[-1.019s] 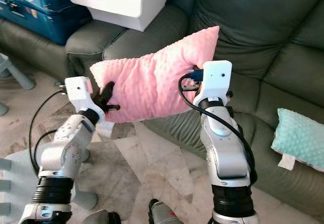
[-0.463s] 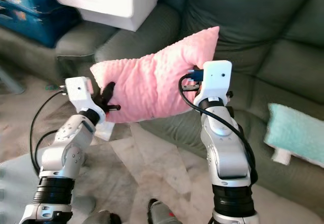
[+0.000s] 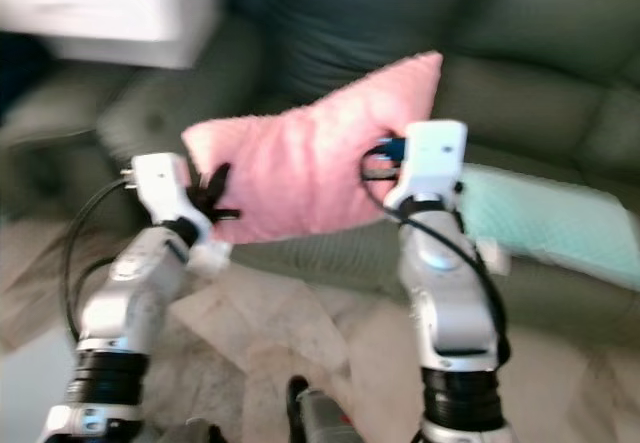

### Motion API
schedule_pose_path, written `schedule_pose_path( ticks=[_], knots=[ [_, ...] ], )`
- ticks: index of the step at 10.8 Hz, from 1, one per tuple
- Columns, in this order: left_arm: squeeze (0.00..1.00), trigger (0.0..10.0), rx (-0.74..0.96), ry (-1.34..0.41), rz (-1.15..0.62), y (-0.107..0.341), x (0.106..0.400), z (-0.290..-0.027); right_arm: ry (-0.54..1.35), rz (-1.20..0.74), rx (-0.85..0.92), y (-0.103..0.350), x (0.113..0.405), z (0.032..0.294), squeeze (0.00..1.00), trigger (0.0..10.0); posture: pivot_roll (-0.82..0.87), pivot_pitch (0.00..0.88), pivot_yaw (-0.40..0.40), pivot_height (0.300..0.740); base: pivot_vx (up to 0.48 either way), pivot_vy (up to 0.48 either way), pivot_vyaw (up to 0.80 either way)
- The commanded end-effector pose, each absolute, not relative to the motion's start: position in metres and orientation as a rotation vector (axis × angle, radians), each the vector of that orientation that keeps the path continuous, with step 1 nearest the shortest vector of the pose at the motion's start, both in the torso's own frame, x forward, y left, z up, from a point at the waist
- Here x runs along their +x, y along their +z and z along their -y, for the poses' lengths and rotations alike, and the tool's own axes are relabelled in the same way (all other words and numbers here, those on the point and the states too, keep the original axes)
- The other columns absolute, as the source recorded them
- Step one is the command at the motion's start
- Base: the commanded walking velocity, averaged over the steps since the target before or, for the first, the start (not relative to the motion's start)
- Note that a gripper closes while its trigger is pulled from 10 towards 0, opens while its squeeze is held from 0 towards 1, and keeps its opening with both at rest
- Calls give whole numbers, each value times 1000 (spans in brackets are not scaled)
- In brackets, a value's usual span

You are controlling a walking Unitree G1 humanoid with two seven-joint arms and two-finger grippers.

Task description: Move the pillow to the sofa

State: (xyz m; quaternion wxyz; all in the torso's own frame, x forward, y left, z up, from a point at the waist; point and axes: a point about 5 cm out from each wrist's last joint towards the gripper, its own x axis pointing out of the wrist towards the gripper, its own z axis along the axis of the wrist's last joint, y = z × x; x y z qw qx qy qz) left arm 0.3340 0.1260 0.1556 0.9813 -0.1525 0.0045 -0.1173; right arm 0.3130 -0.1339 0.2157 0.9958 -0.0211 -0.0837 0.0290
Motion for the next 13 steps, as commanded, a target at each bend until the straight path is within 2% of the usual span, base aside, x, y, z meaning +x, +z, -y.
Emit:
schedule_pose_path(
  ticks=[1, 3, 9, 13],
  knots=[
    [0, 10000, -315, -268, -6, 156, 333, -118, 44, 183, -49, 220, 312, 138, 0, 10000, -152, 205, -70, 740, 0, 0, -788],
    [0, 10000, -314, -269, -5, 156, 333, -118, 46, 180, -57, 219, 312, 138, 0, 10000, -150, 204, -69, 740, 0, 0, -788],
    [0, 10000, -316, -239, 14, 156, 333, -123, 64, 178, -61, 217, 311, 135, 0, 10000, -149, 207, -68, 740, 0, 0, 0],
    [0, 10000, -331, -236, 30, 157, 332, -127, 91, 157, -61, 211, 309, 131, 0, 10000, -147, 210, -65, 740, 452, 0, 0]
  ],
)
